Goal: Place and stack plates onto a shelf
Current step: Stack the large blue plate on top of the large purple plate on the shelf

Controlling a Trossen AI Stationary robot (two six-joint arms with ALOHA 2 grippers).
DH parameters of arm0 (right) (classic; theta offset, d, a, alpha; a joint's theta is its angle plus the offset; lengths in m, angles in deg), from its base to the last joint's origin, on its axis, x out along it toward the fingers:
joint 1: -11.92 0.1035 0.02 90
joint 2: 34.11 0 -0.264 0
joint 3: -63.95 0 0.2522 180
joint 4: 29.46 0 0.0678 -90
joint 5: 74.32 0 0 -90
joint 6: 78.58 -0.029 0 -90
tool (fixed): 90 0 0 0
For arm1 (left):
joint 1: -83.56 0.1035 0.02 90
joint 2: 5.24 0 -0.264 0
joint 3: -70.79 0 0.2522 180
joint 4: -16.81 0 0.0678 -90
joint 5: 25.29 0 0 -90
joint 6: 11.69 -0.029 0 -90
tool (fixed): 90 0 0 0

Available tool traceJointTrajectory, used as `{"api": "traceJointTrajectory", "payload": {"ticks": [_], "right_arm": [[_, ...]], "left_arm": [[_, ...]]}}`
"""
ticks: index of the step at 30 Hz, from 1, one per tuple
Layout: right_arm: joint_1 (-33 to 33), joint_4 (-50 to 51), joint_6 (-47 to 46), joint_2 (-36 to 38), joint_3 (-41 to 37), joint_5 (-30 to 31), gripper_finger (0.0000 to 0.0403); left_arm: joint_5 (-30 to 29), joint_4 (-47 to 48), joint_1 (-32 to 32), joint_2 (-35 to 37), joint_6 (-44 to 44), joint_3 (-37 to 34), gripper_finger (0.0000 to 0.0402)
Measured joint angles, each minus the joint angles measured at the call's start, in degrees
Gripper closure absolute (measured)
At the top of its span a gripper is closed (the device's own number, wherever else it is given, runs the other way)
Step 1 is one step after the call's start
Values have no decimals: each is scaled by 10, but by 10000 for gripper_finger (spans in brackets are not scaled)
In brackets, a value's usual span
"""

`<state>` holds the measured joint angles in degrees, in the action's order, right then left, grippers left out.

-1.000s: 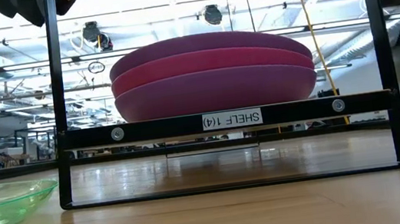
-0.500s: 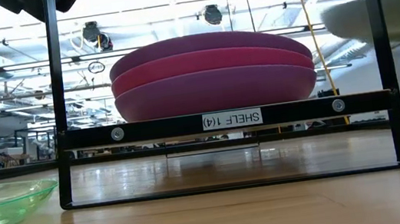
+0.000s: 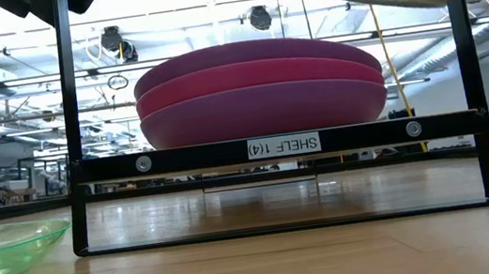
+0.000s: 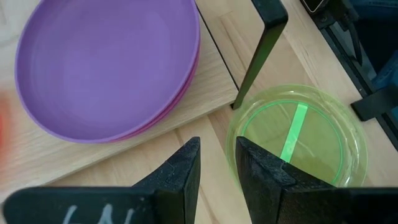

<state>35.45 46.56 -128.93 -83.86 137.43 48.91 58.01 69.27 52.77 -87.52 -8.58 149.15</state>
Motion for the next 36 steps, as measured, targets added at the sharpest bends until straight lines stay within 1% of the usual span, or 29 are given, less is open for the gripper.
{"api": "traceJointTrajectory", "payload": {"ticks": [10,14,17,21,25,29,32,36], "right_arm": [[-88,-149,88,-16,-15,-6,403],[-112,-218,126,-37,-25,-56,403],[-123,-296,166,-57,-41,-85,403],[-135,-377,198,-99,-60,-128,403],[-149,-410,201,-150,-61,-157,403],[-161,-449,213,-197,-61,-202,403],[-169,-476,220,-224,-61,-230,403],[-180,-490,220,-250,-61,-249,402]], "left_arm": [[0,0,0,0,-13,0,293],[0,0,0,0,-13,0,293],[0,0,0,0,-14,0,293],[0,0,0,0,-6,0,293],[0,0,0,0,4,0,293],[0,1,0,0,7,0,293],[0,1,0,0,8,0,293],[0,1,0,0,9,0,293]]}}
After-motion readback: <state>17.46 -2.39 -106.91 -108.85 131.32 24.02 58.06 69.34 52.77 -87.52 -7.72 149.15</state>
